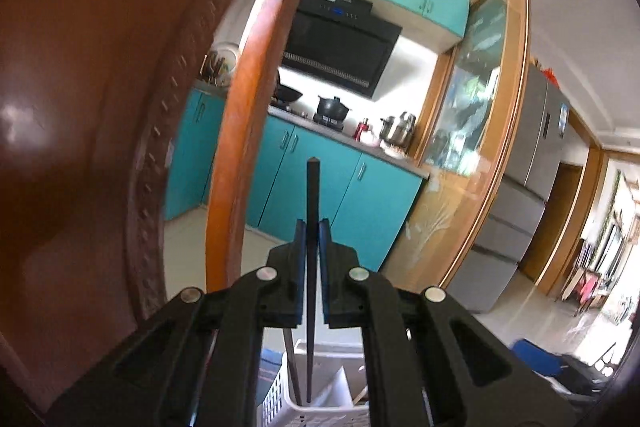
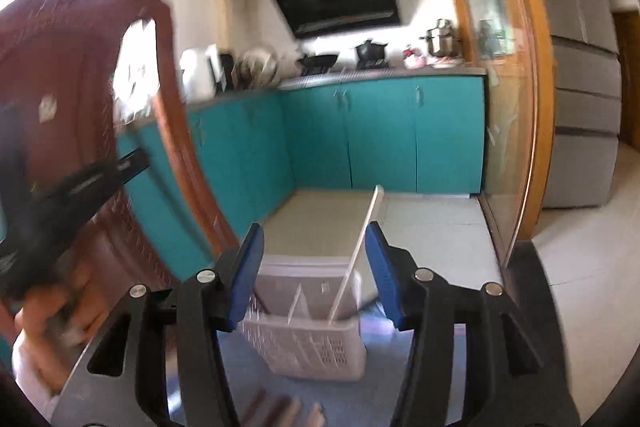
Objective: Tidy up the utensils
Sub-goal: 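Raise both chopsticks upright and drop them into the white holder, opening both tools, then grasp a reddish-brown chopstick with the left tool while the right tool grasps a light wooden one, then lift both chopsticks upright and carry them over the white holder, then lower both chopsticks into the holder and open both tools, then grasp a reddish-brown chopstick with the left tool while the right tool grasps a light wooden one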
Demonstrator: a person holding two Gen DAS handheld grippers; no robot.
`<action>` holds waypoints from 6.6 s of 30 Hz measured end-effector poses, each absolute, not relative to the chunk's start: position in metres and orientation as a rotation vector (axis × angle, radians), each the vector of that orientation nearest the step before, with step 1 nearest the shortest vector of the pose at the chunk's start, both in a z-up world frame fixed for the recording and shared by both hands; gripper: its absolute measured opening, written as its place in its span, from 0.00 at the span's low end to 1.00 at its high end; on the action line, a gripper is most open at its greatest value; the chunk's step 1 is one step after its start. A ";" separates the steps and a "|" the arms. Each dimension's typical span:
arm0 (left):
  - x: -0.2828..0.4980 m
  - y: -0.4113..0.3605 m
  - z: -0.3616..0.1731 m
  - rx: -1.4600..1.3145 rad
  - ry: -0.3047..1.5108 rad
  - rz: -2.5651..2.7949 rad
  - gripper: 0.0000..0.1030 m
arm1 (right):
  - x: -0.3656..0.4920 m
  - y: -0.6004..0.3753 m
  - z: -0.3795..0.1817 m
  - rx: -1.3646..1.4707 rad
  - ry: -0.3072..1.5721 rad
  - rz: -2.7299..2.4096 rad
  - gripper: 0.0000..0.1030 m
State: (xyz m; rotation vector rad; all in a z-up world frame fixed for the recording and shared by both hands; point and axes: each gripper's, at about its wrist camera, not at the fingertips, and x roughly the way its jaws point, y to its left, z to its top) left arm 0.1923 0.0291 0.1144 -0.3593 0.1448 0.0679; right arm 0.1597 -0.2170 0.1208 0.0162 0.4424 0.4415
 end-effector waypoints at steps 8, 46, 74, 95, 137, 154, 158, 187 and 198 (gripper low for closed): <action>0.207 0.010 0.096 -0.283 0.234 0.056 0.07 | 0.151 -0.195 0.073 -0.107 0.647 0.534 0.35; 0.202 -0.015 -0.075 -0.039 0.883 -0.033 0.27 | 0.194 -0.181 -0.089 -0.152 1.055 0.321 0.10; 0.212 -0.024 -0.098 -0.052 0.981 -0.042 0.07 | 0.186 -0.185 -0.078 -0.090 1.024 0.391 0.06; 0.152 0.011 0.042 -0.197 0.571 -0.136 0.07 | 0.127 -0.265 0.171 0.309 0.232 0.602 0.06; 0.188 0.035 0.115 -0.359 0.189 0.072 0.07 | 0.154 -0.176 0.073 -0.162 0.631 0.625 0.50; 0.159 -0.001 0.095 -0.198 0.246 -0.021 0.34 | 0.194 -0.149 -0.083 -0.203 1.060 0.484 0.29; 0.155 -0.013 0.059 -0.135 0.345 -0.059 0.34 | 0.190 -0.146 -0.090 -0.241 1.071 0.477 0.14; 0.190 -0.060 -0.108 0.001 0.981 -0.113 0.14 | 0.207 -0.194 -0.092 -0.070 1.090 0.363 0.07; 0.178 -0.016 -0.083 -0.159 0.911 -0.125 0.13 | 0.208 -0.195 -0.093 -0.069 1.089 0.358 0.07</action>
